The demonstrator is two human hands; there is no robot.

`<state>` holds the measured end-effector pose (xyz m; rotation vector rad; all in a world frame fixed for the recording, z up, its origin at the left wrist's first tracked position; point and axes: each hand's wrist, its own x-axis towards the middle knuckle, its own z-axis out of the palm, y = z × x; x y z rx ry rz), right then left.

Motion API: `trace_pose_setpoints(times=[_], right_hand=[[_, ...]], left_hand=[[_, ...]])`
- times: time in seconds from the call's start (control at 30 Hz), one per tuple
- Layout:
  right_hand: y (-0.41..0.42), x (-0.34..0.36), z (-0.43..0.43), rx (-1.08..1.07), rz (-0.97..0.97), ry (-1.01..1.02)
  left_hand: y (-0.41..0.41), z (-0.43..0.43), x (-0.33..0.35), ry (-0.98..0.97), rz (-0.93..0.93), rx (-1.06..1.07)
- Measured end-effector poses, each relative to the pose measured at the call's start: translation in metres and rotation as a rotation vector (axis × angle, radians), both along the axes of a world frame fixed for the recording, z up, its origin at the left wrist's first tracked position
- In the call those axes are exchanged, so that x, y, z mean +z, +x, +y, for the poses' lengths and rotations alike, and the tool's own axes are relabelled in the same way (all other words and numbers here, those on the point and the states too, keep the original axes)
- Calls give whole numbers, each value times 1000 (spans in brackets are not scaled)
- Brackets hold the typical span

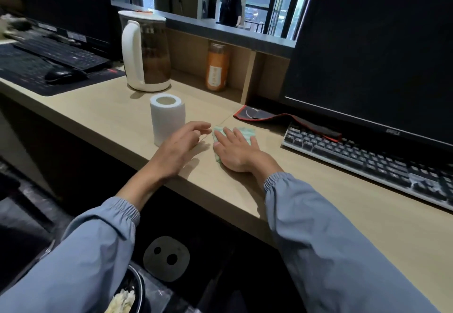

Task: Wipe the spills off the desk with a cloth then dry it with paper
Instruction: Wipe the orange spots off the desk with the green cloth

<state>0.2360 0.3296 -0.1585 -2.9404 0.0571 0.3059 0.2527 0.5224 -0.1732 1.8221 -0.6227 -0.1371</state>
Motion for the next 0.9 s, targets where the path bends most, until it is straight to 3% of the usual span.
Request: trace_pose_setpoints(times=[0.2, 0.4, 0.63, 0.9], right_hand=[[1, -1, 10, -25, 12, -11], [-48, -7, 16, 61, 1, -13], [-48, -5, -17, -157, -14, 17], [7, 2, -40, -401, 36, 9]], left_hand=[[1, 3, -1, -56, 39, 17], [-6, -1, 2, 70, -5, 5], [-9, -2, 2, 169, -61, -19], [-2, 0, -3, 120, -31, -15]])
